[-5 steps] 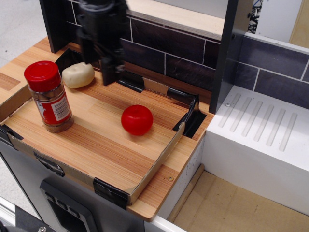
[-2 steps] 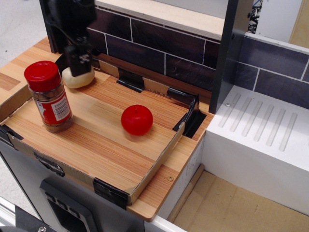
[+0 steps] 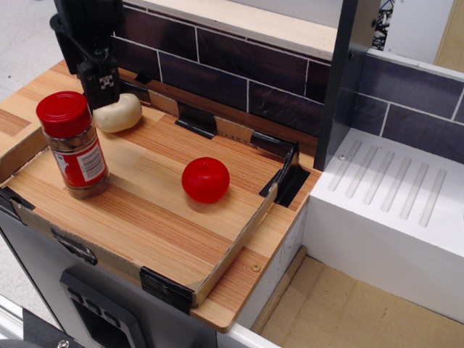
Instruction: Topple basil bottle
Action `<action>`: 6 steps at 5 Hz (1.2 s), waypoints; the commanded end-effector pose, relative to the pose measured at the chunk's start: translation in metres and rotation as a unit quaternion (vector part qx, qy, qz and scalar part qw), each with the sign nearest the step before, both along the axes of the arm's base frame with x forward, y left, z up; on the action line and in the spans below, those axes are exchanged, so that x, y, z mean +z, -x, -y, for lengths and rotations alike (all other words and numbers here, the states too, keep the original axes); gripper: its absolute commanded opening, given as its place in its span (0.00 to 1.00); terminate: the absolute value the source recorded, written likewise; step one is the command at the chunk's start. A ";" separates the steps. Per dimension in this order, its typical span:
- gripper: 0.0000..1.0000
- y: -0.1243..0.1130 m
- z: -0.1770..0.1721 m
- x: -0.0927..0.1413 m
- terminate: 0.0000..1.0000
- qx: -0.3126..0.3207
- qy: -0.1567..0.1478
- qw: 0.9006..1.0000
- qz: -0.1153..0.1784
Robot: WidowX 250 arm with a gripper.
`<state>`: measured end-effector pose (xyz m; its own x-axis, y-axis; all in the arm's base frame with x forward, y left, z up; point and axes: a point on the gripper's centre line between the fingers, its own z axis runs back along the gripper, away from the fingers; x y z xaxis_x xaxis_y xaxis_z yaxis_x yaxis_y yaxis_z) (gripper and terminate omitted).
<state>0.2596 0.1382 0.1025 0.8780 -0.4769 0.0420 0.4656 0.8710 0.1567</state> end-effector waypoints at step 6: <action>1.00 0.022 -0.008 0.002 0.00 0.006 -0.028 1.000 -0.011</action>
<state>0.2282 0.1428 0.0899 0.8877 -0.4594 -0.0317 0.4585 0.8753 0.1538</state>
